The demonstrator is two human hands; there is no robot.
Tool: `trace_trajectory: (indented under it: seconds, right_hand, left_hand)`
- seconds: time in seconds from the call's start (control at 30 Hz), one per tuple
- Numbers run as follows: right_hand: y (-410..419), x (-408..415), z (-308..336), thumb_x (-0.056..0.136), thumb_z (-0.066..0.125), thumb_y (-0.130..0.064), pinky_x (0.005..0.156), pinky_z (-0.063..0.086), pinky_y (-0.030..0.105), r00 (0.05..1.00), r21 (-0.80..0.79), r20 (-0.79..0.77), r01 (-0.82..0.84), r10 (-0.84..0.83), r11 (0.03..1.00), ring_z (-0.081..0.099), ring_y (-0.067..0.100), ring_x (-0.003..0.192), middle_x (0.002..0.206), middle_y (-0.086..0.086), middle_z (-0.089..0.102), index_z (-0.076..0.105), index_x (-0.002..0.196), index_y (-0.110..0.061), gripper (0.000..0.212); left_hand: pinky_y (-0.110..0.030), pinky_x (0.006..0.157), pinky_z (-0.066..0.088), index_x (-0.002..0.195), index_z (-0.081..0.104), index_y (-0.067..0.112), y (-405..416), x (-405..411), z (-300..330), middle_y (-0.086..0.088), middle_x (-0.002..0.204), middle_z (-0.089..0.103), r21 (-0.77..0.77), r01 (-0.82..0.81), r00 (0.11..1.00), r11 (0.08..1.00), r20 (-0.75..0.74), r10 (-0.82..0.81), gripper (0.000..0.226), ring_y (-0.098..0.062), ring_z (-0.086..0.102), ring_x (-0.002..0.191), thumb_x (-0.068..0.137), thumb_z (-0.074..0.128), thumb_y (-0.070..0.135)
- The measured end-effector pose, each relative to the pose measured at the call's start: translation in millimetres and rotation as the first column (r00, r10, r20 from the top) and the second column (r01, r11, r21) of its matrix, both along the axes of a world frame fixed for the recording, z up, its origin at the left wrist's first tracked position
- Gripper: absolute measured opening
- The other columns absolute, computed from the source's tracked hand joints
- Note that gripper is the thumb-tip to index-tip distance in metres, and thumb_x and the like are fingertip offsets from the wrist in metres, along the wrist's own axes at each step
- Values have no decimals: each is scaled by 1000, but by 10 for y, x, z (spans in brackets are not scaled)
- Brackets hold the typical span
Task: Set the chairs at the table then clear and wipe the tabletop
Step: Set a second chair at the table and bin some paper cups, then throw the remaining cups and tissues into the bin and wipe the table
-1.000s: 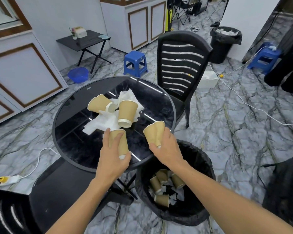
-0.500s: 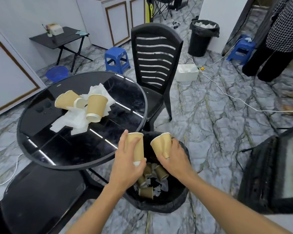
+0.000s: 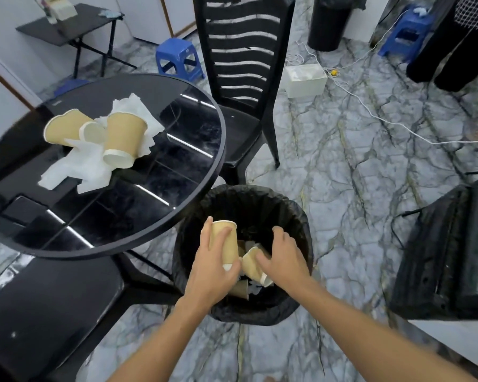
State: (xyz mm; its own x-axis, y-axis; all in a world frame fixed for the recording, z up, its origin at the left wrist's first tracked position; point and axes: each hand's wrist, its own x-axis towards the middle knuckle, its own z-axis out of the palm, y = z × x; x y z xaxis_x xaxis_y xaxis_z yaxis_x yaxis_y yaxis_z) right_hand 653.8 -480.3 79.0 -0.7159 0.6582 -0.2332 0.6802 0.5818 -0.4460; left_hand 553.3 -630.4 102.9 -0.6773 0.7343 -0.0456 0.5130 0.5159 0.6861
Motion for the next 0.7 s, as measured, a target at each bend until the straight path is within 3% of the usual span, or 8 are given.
trace_trajectory:
  seconds: [0.13, 0.23, 0.3, 0.37, 0.47, 0.57, 0.7]
  right_hand:
    - [44, -14, -138, 92, 53, -48, 84, 47, 38, 997, 51, 36, -68, 66, 996, 53, 28, 112, 124, 9, 54, 37, 136, -11, 60]
    - [81, -27, -225, 91, 53, -51, 83, 45, 38, 993, 62, 71, -99, 95, 993, 53, 27, 109, 121, 7, 54, 40, 130, -13, 55]
    - [113, -32, -272, 91, 52, -51, 82, 44, 38, 990, 55, 94, -111, 106, 992, 53, 27, 108, 119, 6, 54, 41, 126, -14, 53]
    - [144, -38, -307, 90, 52, -53, 82, 45, 39, 987, 54, 109, -122, 116, 991, 52, 27, 108, 118, 6, 53, 42, 124, -14, 52]
    - [176, -64, -324, 90, 52, -54, 82, 44, 39, 984, 63, 124, -134, 126, 989, 52, 27, 107, 116, 6, 53, 43, 122, -15, 52]
    - [180, -110, -290, 90, 52, -54, 84, 45, 40, 984, 57, 120, -142, 134, 988, 52, 28, 109, 119, 7, 54, 43, 127, -14, 56]
    - [186, -169, -118, 91, 51, -54, 89, 46, 40, 984, 34, 106, -146, 142, 989, 50, 28, 116, 127, 6, 52, 39, 136, -14, 62]
  left_hand:
    - [-29, 89, 45, 144, 37, 32, 64, 8, -170, 7, 166, -5, -54, -11, 999, 998, 39, 13, 62, -25, 39, 139, 89, 66, 33]
    - [-33, 85, 52, 148, 34, 29, 80, -7, -267, 8, 167, -6, -99, -32, 999, 995, 33, 35, 65, -16, 57, 109, 91, 64, 34]
    - [-36, 84, 54, 149, 32, 27, 86, -26, -337, 9, 166, -4, -104, -48, 998, 993, 28, 51, 65, -16, 60, 102, 92, 62, 35]
    - [-38, 87, 53, 149, 31, 27, 82, -50, -408, 10, 166, 1, -112, -53, 998, 992, 32, 57, 65, -25, 60, 114, 92, 61, 37]
    - [-46, 105, 47, 150, 30, 29, 62, -98, -476, 7, 165, 8, -139, -48, 996, 989, 71, 58, 65, -27, 39, 141, 93, 58, 42]
    - [-47, 111, 40, 152, 28, 29, 17, -137, -477, 6, 164, 13, -179, -43, 994, 983, 91, 60, 68, -26, 30, 147, 93, 58, 44]
    - [-47, 110, 42, 152, 26, 31, -27, -183, -334, 7, 162, 20, -211, -33, 995, 977, 90, 53, 68, -22, 32, 145, 92, 55, 47]
